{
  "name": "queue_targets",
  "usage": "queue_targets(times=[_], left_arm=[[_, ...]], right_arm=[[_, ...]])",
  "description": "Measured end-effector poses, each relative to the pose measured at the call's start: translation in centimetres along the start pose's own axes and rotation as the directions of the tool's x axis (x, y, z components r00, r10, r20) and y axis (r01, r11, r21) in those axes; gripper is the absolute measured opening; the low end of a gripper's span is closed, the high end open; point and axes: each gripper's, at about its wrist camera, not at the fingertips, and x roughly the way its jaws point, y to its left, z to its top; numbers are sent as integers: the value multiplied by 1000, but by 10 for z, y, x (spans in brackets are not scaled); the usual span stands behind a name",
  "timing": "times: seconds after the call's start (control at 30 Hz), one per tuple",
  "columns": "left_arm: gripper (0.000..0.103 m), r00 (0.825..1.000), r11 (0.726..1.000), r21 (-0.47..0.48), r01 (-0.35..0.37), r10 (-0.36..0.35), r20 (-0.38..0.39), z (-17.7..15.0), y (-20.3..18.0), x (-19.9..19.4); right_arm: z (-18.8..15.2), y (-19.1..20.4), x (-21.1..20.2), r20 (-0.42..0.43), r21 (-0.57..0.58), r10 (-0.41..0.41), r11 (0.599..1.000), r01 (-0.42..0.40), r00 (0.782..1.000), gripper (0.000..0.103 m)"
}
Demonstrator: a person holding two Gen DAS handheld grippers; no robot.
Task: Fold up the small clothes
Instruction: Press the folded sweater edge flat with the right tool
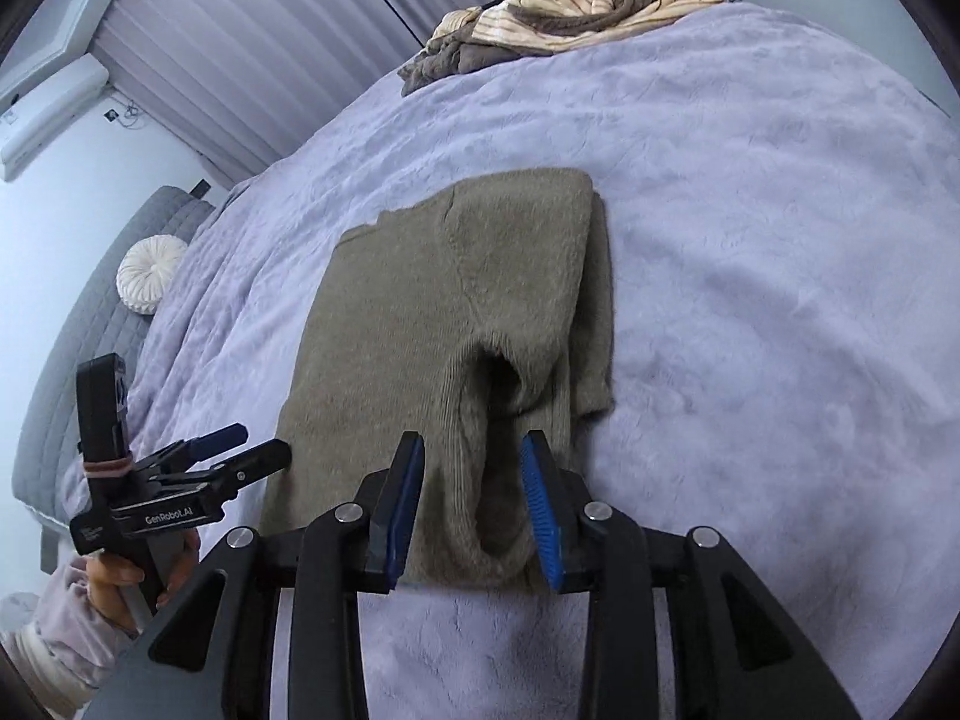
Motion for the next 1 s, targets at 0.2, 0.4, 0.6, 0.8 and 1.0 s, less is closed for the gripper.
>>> queue_targets(times=[0.2, 0.4, 0.6, 0.8, 1.0], left_arm=[[103, 999, 995, 84, -50, 51, -1, 3, -17, 0], [103, 998, 997, 75, -31, 35, -58, -31, -4, 21], [103, 998, 994, 90, -56, 57, -3, -27, 2, -8], [103, 993, 996, -14, -88, 89, 80, 7, 0, -20], [103, 993, 994, -32, -106, 107, 39, 11, -5, 2]], right_arm=[[-6, -3, -17, 42, 62, 36, 997, -39, 998, 7], [-47, -48, -3, 9, 201, 19, 979, -20, 1000, 6], [-38, -24, -34, 67, 130, -54, 990, 45, 996, 8], [-1, 16, -36, 144, 43, -39, 999, 33, 989, 9], [22, 8, 14, 49, 44, -203, 979, 201, 978, 2]])
